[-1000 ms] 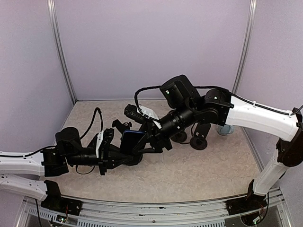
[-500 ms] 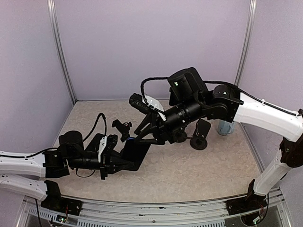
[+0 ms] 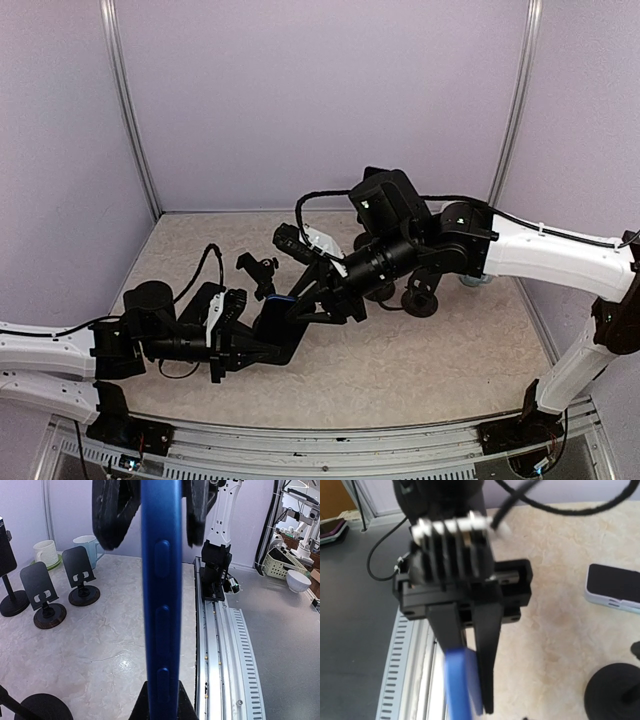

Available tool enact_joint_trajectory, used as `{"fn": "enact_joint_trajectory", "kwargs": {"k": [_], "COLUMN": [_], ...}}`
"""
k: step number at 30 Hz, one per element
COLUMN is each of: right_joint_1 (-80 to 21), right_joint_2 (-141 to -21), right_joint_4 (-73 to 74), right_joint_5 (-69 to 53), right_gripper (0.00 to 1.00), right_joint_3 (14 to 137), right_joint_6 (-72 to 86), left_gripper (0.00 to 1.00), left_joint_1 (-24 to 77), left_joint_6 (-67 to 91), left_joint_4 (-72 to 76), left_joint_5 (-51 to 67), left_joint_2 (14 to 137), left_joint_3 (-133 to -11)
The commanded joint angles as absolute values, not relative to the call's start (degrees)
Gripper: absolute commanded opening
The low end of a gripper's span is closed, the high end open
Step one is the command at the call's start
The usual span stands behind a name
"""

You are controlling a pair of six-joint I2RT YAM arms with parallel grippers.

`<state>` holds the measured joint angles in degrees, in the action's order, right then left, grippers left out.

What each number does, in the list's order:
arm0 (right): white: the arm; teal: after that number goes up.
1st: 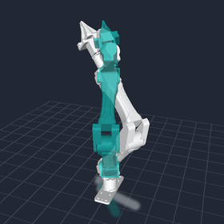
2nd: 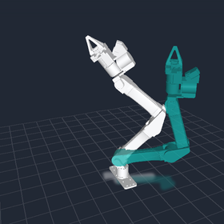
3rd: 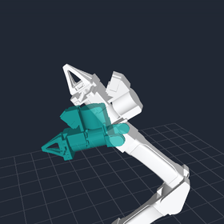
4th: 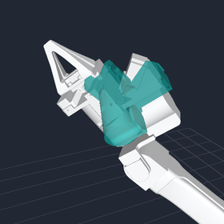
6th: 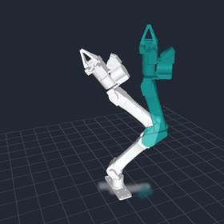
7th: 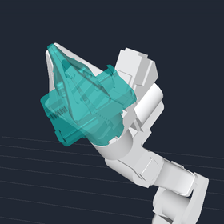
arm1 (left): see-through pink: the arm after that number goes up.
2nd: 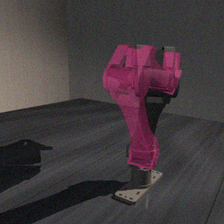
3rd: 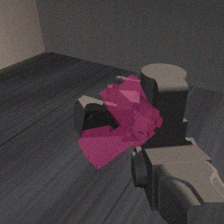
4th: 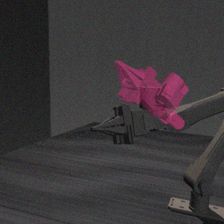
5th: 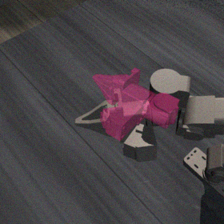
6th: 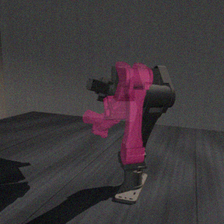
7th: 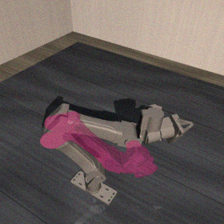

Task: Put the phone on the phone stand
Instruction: Pass from the left arm to the right

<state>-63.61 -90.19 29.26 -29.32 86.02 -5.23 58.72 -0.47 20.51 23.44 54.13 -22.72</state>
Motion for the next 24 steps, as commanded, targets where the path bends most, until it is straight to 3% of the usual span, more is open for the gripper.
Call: {"fn": "enact_joint_trajectory", "kwargs": {"k": [1, 5, 11, 18, 24], "right_joint_1": [-63.19, -63.19, -63.19, -63.19, -63.19], "right_joint_2": [-88.08, -87.48, -86.26, -85.87, -85.83], "right_joint_4": [22.57, 17.55, 12.30, 10.82, 9.31], "right_joint_5": [-30.88, -32.72, -34.29, -35.38, -35.06], "right_gripper": [0.34, 0.28, 0.09, 0.08, 0.21], "right_joint_3": [83.00, 80.81, 78.39, 77.33, 77.02], "right_joint_6": [-2.34, -0.59, 0.51, 0.86, 2.23], "left_gripper": [0.00, 0.00, 0.00, 0.00, 0.00], "left_joint_1": [59.15, 59.15, 59.33, 59.41, 59.50], "left_joint_6": [-0.35, -0.26, -0.09, -0.31, -0.27], "left_joint_4": [25.82, 26.15, 26.63, 26.57, 26.94], "left_joint_5": [23.03, 23.03, 22.92, 22.67, 22.77], "left_joint_2": [52.82, 53.07, 53.26, 53.44, 53.78], "left_joint_3": [-22.59, -22.58, -22.50, -22.50, -22.55]}}
